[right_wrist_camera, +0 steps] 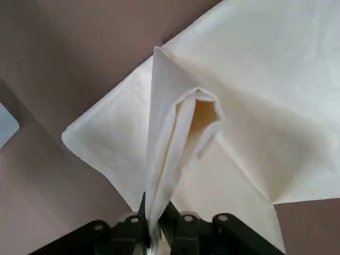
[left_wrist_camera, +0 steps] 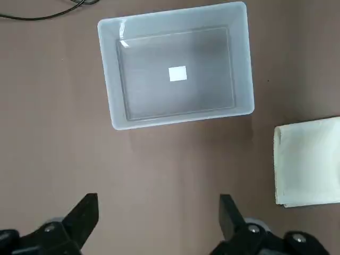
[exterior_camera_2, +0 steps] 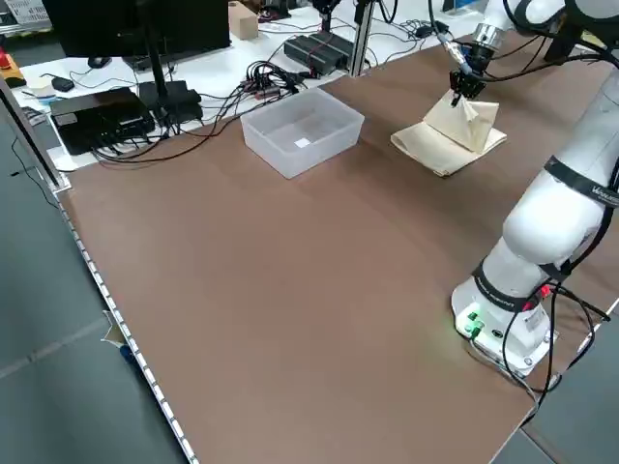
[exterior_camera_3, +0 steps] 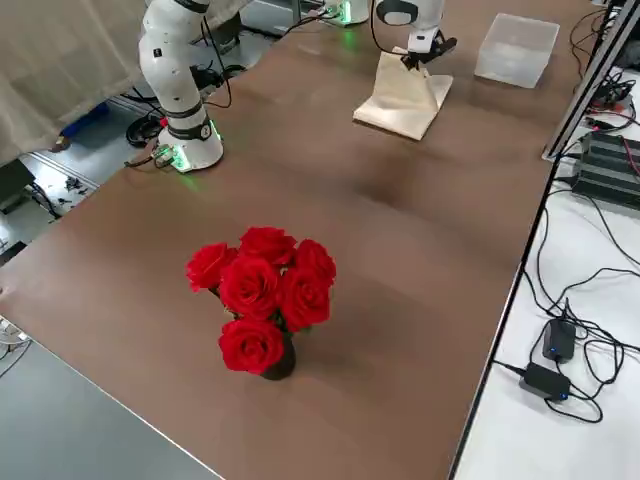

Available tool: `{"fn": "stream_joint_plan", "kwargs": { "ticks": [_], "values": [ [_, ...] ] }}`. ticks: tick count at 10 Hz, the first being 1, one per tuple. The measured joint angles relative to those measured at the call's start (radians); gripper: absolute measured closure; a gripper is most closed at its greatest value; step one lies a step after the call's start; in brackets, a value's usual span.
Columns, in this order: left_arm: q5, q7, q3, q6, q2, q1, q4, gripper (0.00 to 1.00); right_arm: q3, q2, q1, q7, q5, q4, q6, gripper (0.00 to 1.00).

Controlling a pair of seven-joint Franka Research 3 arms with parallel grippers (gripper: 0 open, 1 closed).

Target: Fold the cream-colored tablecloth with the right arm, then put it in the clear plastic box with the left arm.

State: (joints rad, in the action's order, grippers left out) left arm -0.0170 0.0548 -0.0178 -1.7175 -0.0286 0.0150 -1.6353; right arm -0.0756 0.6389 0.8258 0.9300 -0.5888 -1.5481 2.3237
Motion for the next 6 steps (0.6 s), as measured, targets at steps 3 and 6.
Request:
{"fn": "stream_joint_plan", "kwargs": {
  "ticks": [3, 6],
  "values": [
    [0.000, 0.000, 0.000, 0.000, 0.000, 0.000, 0.000, 0.00, 0.000, 0.000, 0.000, 0.002, 0.000, 0.009, 0.000, 0.89],
    [0.000, 0.000, 0.000, 0.000, 0.000, 0.000, 0.000, 0.00, 0.000, 0.001, 0.001, 0.002, 0.000, 0.010, 0.000, 0.64]
  ]
}}
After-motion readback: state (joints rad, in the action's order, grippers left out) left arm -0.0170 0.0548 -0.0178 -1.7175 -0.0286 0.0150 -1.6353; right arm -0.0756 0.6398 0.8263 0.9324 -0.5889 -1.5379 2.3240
